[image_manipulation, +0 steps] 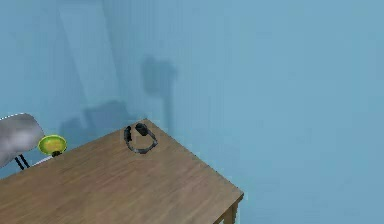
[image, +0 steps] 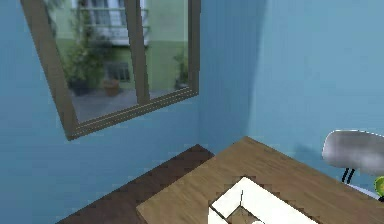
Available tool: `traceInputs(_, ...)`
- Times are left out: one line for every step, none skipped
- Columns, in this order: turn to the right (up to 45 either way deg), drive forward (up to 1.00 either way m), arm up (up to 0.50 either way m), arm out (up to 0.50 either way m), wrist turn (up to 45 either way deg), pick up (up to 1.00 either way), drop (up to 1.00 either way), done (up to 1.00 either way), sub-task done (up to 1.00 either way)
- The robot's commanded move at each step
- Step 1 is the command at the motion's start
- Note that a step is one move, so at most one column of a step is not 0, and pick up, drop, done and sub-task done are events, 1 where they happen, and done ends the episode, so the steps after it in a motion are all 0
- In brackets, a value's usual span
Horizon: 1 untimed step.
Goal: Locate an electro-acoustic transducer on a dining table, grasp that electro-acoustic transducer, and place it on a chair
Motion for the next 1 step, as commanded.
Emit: traceInputs(-12.0, 0.0, 0.0, 0.0, 0.0, 0.0, 0.0, 0.0, 0.0)
